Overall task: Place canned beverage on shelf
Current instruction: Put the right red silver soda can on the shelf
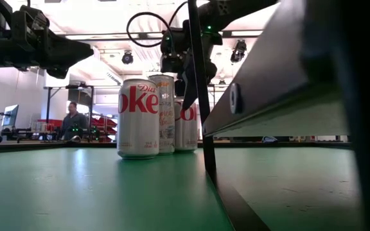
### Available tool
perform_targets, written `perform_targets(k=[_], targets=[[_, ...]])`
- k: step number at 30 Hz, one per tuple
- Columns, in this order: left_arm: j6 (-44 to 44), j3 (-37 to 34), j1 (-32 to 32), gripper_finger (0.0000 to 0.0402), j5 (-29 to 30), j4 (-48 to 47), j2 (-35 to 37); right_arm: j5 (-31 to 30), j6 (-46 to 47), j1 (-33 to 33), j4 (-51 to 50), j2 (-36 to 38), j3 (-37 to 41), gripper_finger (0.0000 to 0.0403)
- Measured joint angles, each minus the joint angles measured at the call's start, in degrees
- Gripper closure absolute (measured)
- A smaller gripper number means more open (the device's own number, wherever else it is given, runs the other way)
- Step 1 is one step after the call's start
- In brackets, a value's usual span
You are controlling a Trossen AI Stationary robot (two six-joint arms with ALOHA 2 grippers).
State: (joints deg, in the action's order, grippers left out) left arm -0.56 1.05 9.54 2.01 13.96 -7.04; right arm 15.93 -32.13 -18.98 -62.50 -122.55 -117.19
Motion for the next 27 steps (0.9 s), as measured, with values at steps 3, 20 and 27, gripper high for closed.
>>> perform_targets(k=[3, 20, 27], targets=[[0.0, 0.0, 0.0, 0.0313, 0.0, 0.0, 0.0, -1.3, 1.6, 0.0, -0.1, -0.2, 0.0, 0.0011], [0.0, 0.0, 0.0, 0.0313, 0.0, 0.0, 0.0, -2.8, 4.9, 2.7, -3.0, 0.7, -0.1, 0.0106], [0.0, 0.0, 0.0, 0.0313, 0.0, 0.0, 0.0, -3.8, 15.4, 3.1, -10.2, 2.7, -1.6, 0.0106]])
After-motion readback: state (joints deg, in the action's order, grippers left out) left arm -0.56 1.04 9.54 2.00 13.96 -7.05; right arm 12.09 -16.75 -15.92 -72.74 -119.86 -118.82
